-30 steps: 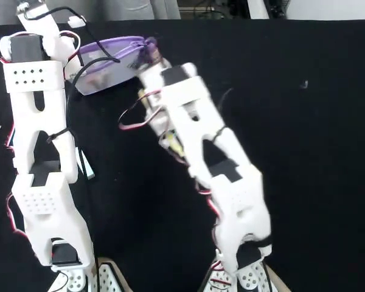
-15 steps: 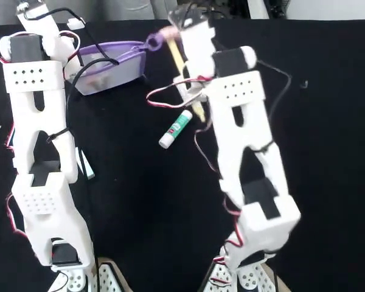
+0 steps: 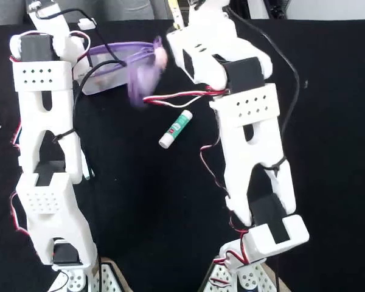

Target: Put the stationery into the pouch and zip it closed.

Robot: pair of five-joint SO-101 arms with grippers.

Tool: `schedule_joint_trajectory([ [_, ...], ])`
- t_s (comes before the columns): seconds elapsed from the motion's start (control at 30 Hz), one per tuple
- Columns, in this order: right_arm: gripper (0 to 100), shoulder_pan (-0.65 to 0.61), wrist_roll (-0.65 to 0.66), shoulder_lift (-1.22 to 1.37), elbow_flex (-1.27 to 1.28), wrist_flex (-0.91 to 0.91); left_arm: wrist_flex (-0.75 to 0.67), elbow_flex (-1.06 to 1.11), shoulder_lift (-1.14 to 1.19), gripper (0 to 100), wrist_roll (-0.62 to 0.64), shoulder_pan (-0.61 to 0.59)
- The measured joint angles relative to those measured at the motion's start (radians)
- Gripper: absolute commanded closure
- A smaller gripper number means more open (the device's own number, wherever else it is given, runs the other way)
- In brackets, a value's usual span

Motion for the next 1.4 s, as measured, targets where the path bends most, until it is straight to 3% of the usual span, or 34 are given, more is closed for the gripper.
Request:
schedule_joint_trajectory([
  [0.4,98.7,-0.037,-0.130,-0.153,0.068,-0.074,0.000,0.000,0.000,97,0.000,0.005],
  [0.8,98.7,-0.109,-0.143,-0.477,0.697,-0.566,0.011,0.000,0.000,97,-0.002,0.025],
  [1.4,98.7,-0.143,-0.147,-0.532,1.134,-1.092,0.021,-0.044,0.002,97,0.035,0.110],
])
